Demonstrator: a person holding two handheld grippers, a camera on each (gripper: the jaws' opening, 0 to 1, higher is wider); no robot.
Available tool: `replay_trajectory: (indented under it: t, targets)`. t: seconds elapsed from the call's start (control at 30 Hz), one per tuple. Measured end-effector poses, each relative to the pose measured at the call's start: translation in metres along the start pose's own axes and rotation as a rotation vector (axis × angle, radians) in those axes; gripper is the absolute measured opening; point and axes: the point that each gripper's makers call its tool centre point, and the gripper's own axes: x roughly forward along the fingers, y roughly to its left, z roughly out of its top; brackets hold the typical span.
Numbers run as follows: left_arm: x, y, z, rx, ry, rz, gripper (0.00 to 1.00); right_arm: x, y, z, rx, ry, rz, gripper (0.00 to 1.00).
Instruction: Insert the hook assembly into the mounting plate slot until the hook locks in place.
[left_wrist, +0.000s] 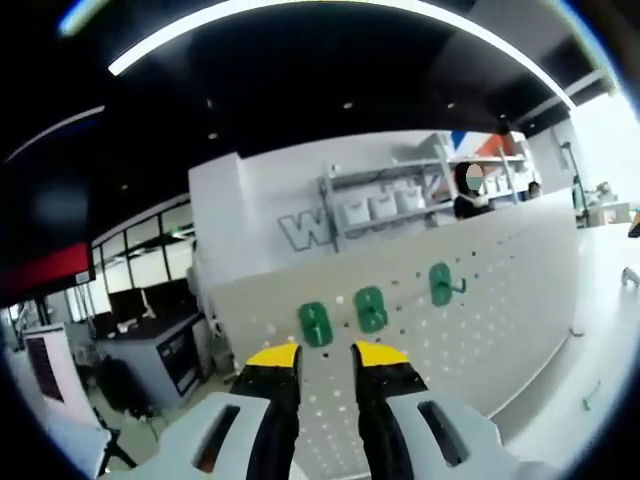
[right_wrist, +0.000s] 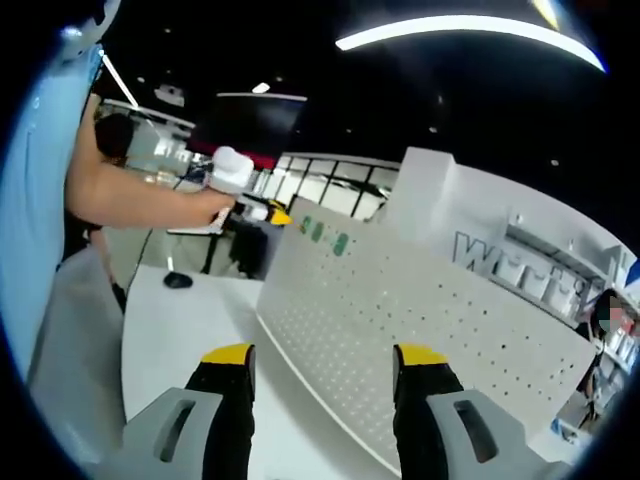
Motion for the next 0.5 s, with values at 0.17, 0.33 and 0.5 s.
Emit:
replay_trajectory:
  t: [0.17,0.33,0.5]
  targets:
    - [-0.012,-0.011,-0.002,0.001,-0.004,-0.025,0.21,-0.002,-0.001,-0.002,0.005,0.005,-0.006,0.55]
    - [-0.02,-0.018,-0.01,0.0,0.006,-0.04,0.21,-0.003,-0.001,0.0,0.006,0.001,-0.007,0.55]
    - [-0.025,-0.025,-0.019,-0.001,0.019,-0.056,0.2,-0.004,-0.001,0.001,0.003,0.002,-0.007,0.55]
